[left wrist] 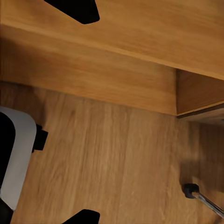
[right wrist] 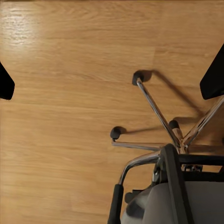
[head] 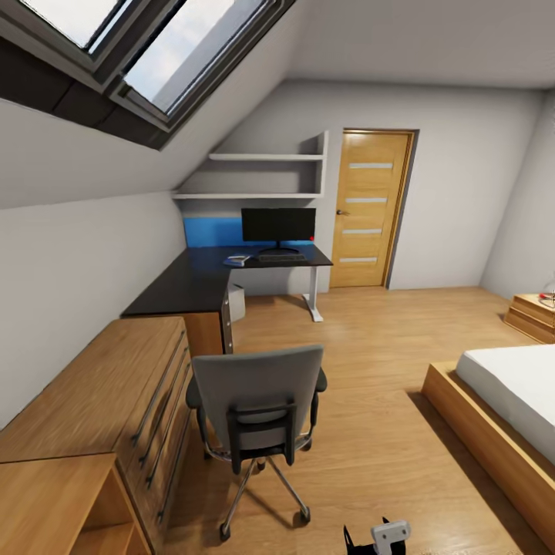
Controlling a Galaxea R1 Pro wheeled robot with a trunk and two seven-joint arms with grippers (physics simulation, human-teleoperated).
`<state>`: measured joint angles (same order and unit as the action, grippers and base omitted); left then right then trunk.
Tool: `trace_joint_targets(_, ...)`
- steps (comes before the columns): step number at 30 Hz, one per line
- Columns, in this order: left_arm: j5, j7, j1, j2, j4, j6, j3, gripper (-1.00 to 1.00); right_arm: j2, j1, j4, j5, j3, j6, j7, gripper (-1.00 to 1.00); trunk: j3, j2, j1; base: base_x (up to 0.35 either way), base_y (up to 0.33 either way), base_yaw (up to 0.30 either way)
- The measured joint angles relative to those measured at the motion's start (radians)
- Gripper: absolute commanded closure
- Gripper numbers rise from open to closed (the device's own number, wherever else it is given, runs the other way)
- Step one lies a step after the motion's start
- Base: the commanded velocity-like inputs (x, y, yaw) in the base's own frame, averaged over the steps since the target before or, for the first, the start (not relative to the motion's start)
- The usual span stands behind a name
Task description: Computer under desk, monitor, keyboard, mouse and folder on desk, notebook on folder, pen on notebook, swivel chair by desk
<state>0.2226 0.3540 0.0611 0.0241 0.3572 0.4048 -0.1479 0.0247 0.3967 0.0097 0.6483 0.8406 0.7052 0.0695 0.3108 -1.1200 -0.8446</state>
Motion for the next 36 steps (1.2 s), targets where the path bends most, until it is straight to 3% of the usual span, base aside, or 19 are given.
trace_joint_targets(15,0.000,0.002,0.000,0.000,0.000,0.000,0.000,-1.00,0.000,0.000,0.000,0.000,0.000,-0.006,0.001,-1.00,0.068,-0.105,-0.058,0.000,0.000,-0.067)
trace_joint_targets(36,0.000,0.003,0.000,0.000,0.000,0.000,0.000,-1.00,0.001,0.000,0.000,0.000,0.001,-0.005,0.001,-1.00,0.139,-0.252,-0.138,0.000,0.000,0.032)
